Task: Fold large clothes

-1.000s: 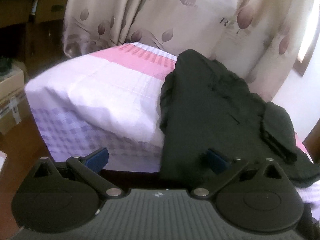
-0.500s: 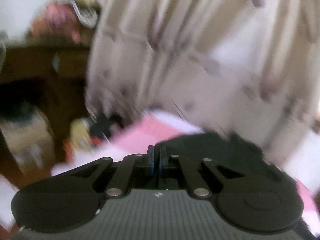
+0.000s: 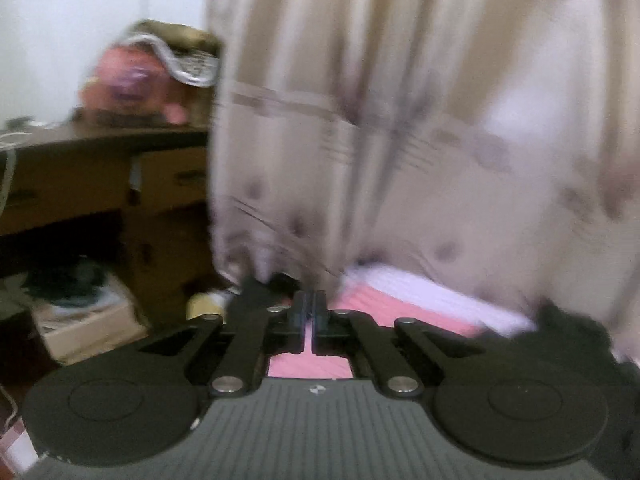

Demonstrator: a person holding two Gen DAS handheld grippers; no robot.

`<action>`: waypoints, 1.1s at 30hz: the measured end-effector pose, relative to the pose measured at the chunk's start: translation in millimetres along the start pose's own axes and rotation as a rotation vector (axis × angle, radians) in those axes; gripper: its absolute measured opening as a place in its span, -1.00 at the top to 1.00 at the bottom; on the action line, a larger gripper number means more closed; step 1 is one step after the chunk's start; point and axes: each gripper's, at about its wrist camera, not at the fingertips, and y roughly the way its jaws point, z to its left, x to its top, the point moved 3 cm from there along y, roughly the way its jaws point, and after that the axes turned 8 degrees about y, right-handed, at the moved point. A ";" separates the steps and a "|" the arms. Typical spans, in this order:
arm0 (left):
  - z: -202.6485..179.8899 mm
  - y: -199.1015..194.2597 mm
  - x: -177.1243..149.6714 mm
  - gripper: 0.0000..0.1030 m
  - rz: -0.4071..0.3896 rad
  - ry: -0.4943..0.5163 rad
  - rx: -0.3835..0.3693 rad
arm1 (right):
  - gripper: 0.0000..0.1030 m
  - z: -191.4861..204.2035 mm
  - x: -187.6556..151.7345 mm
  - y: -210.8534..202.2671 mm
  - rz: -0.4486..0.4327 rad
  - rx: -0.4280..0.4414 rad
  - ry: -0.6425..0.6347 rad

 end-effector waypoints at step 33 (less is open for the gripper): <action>-179.1 -43.0 -147.9 -0.62 0.170 0.146 -0.281 | 0.80 -395.9 86.0 -63.3 -0.072 -0.825 0.060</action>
